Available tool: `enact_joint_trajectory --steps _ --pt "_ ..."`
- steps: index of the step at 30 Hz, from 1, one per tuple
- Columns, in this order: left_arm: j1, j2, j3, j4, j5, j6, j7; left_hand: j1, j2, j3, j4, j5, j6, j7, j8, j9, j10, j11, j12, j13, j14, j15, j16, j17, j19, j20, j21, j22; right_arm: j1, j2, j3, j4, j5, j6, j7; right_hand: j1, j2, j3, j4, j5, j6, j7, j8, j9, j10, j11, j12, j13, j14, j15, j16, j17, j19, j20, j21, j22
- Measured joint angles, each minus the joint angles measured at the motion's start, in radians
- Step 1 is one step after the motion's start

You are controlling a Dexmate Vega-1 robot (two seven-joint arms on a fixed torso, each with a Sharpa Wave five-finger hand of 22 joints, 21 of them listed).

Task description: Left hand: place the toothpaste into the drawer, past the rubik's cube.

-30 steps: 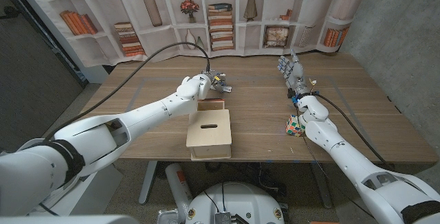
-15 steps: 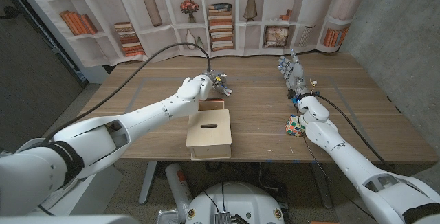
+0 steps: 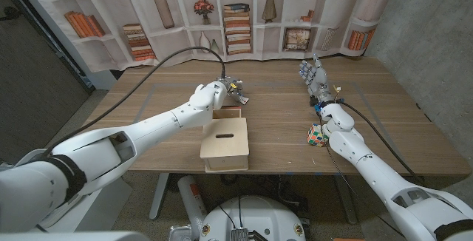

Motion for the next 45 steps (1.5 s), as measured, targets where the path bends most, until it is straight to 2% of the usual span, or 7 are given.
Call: enact_joint_trajectory --steps 12,27,45 --pt "0.014 0.011 -0.026 -0.027 -0.003 0.013 0.027 0.0 0.0 -0.004 0.004 0.0 -0.008 0.008 -0.008 0.0 -0.004 0.004 -0.008 0.0 0.0 0.0 0.0 0.0 0.0 0.0 0.0 0.001 0.001 0.0 0.001 0.004 0.003 0.0 0.007 -0.008 0.008 -0.002 -0.002 0.0 0.0 0.0 0.0 0.0 0.0 0.0 0.0 0.0 0.0 0.0 0.0 0.0 0.0 0.0 -0.004 0.0" --pt "0.033 0.029 -0.067 -0.055 -0.033 -0.001 0.077 0.0 0.0 -0.008 0.009 -0.006 -0.014 0.002 -0.014 -0.004 -0.007 0.0 -0.008 0.0 0.0 0.0 0.0 0.0 0.0 0.008 0.0 0.0 0.003 -0.002 0.003 0.006 0.004 0.0 0.007 -0.008 0.008 -0.003 -0.003 0.0 0.0 0.0 0.0 0.0 0.0 0.0 0.0 0.0 0.002 0.002 0.0 0.0 0.001 0.001 -0.012 0.0" --pt "0.069 0.077 -0.123 -0.108 -0.07 -0.017 0.111 0.0 0.0 -0.008 0.009 -0.006 -0.014 0.002 -0.018 -0.004 -0.007 0.0 -0.008 0.0 0.0 0.0 0.0 0.0 0.005 0.013 0.0 0.0 0.026 0.015 -0.008 0.028 -0.009 -0.001 0.001 -0.008 0.008 -0.006 -0.006 0.0 0.0 0.0 0.0 0.0 0.0 0.0 0.0 0.0 0.002 0.002 0.0 0.0 0.005 0.005 -0.019 0.0"
